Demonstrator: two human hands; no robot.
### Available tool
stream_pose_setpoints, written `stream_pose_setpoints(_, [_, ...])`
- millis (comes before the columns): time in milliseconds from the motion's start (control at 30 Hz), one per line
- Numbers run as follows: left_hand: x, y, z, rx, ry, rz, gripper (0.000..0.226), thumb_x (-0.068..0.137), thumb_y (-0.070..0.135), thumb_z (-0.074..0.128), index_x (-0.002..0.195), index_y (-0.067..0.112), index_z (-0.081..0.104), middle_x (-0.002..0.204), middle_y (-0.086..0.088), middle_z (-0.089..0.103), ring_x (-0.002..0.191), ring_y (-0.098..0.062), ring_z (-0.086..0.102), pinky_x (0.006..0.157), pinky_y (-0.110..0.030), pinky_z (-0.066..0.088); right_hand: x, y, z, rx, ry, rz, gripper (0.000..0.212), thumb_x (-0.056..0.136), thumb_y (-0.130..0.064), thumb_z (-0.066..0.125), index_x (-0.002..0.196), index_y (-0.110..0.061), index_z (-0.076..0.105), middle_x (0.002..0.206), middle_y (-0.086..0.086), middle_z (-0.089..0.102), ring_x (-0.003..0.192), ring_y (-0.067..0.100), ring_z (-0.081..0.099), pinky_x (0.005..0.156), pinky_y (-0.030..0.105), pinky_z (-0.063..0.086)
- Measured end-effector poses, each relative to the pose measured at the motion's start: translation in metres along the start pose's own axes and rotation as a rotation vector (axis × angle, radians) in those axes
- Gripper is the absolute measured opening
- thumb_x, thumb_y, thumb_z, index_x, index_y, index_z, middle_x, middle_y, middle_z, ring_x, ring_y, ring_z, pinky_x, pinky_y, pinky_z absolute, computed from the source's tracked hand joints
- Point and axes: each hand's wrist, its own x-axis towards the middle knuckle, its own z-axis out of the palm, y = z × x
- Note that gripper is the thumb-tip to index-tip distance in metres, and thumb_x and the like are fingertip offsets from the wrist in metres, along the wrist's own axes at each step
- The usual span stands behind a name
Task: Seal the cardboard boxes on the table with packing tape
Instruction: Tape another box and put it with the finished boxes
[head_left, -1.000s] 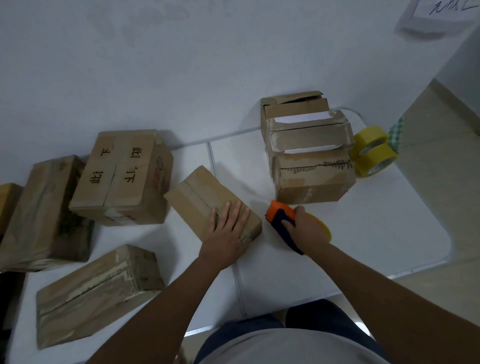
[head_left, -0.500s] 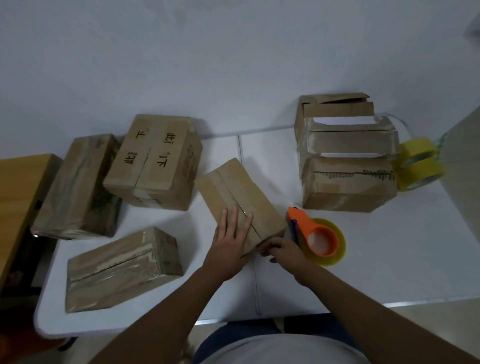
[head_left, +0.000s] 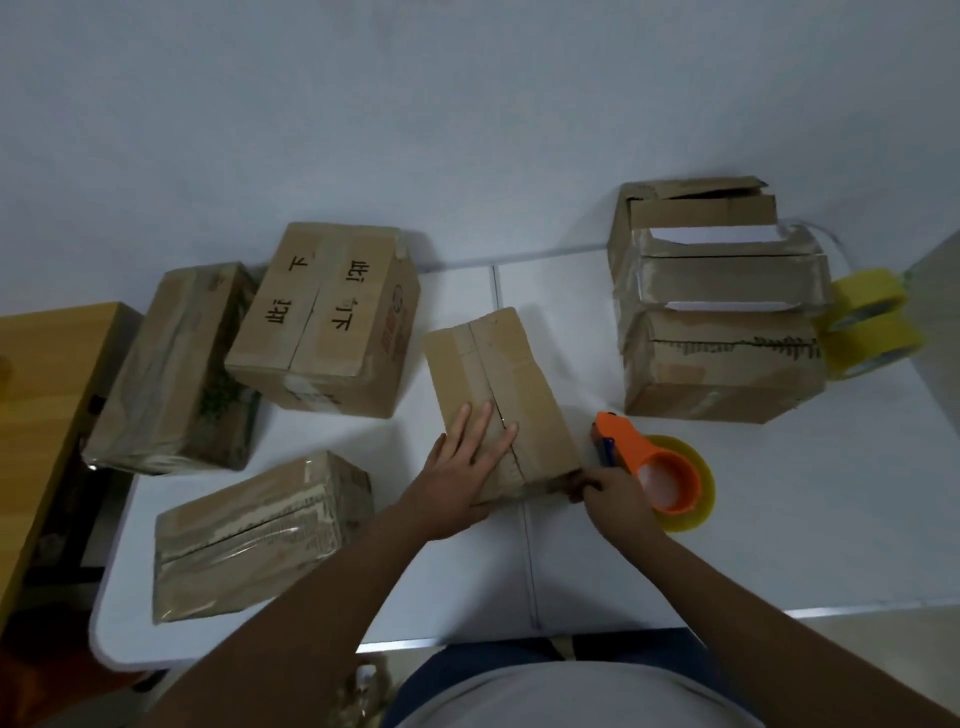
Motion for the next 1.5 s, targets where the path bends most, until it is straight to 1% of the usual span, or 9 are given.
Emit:
stream_pose_setpoints(200, [-0.004,-0.018,-0.014,-0.048,0.061,0.021,0.109,0.086,0.059,0.063,0.155,0.035,-0.018,0.160,0.003,-0.033,0.148,-0.020,-0.028,0.121,-0.050,-0.008,0.010,0.032,-0.018,-0.113,0.426,0.049,0.014,0.094,-0.020,0.060,0.091,-0.009,0.051,0.090,0.009,0.052,0.081,0.027,0.054,0.067,0.035,0.040])
stream_pose_setpoints(433, [-0.022,0.002,-0.004,-0.194,0.080,-0.110,0.088,0.098,0.041,0.055,0.156,0.034,-0.010,0.162,0.011,-0.027,0.150,-0.013,-0.023,0.124,-0.044,-0.004,0.026,0.031,-0.023,-0.336,0.238,0.264,0.064,0.082,-0.056,0.067,0.112,-0.005,0.042,0.097,0.011,0.051,0.088,0.028,0.059,0.065,0.037,0.044])
stream_pose_setpoints(667, [-0.023,0.001,0.020,-0.168,0.191,-0.073,0.090,0.098,-0.001,0.046,0.156,0.031,-0.014,0.163,0.012,-0.022,0.150,-0.017,-0.022,0.124,-0.037,0.009,0.016,0.034,-0.034,-0.371,0.127,0.312,0.052,0.089,-0.058,0.058,0.102,-0.011,0.040,0.078,0.002,0.053,0.069,0.019,0.055,0.056,0.031,0.041])
stream_pose_setpoints(767, [-0.022,-0.002,0.025,-0.145,0.219,-0.062,0.098,0.095,-0.006,0.050,0.156,0.032,-0.017,0.164,0.012,-0.021,0.151,-0.018,-0.020,0.123,-0.036,0.009,-0.007,0.023,-0.040,-0.314,0.071,0.392,0.032,0.099,-0.036,0.050,0.081,-0.011,0.042,0.073,0.002,0.051,0.060,0.012,0.047,0.050,0.024,0.032])
stream_pose_setpoints(933, [-0.016,0.000,0.022,-0.122,0.219,-0.060,0.102,0.091,-0.011,0.046,0.154,0.033,-0.020,0.161,0.015,-0.028,0.149,-0.016,-0.025,0.121,-0.033,0.006,0.083,0.099,-0.045,-0.359,0.025,0.175,0.059,0.091,-0.068,0.036,0.101,-0.012,0.051,0.079,0.000,0.056,0.063,0.015,0.055,0.054,0.036,0.045])
stream_pose_setpoints(1033, [-0.004,0.005,0.013,-0.150,0.208,-0.034,0.097,0.090,-0.013,0.044,0.156,0.032,-0.012,0.163,0.014,-0.022,0.150,-0.015,-0.023,0.123,-0.032,0.009,0.023,0.029,-0.077,-0.233,0.129,0.100,0.031,0.103,-0.040,0.037,0.095,-0.012,0.047,0.082,0.007,0.059,0.067,0.020,0.055,0.056,0.032,0.038])
stream_pose_setpoints(1267, [0.020,0.010,-0.010,-0.206,0.083,-0.070,0.077,0.101,0.008,0.047,0.158,0.033,0.001,0.164,0.015,-0.012,0.153,-0.017,-0.011,0.122,-0.048,0.016,-0.005,-0.041,-0.117,0.013,0.268,-0.050,0.045,0.102,-0.045,0.038,0.093,-0.007,0.061,0.083,0.009,0.067,0.077,0.025,0.063,0.069,0.033,0.045])
stream_pose_setpoints(1400, [0.025,0.029,-0.045,-0.434,0.157,-0.179,0.055,0.105,0.027,0.046,0.156,0.022,0.027,0.165,0.002,0.016,0.150,-0.022,0.021,0.120,-0.041,0.025,-0.020,-0.054,-0.128,-0.057,0.193,-0.174,0.054,0.095,-0.059,0.038,0.085,-0.012,0.064,0.075,0.002,0.069,0.069,0.017,0.066,0.064,0.028,0.046])
stream_pose_setpoints(1500, [0.024,0.056,-0.076,-1.054,0.147,-0.508,0.038,0.105,0.033,0.044,0.139,0.018,0.056,0.138,0.000,0.059,0.126,-0.019,0.054,0.102,-0.028,0.042,-0.022,-0.049,-0.125,-0.143,0.134,-0.218,0.050,0.089,-0.064,0.038,0.077,-0.020,0.058,0.068,-0.007,0.066,0.063,0.006,0.063,0.059,0.018,0.040])
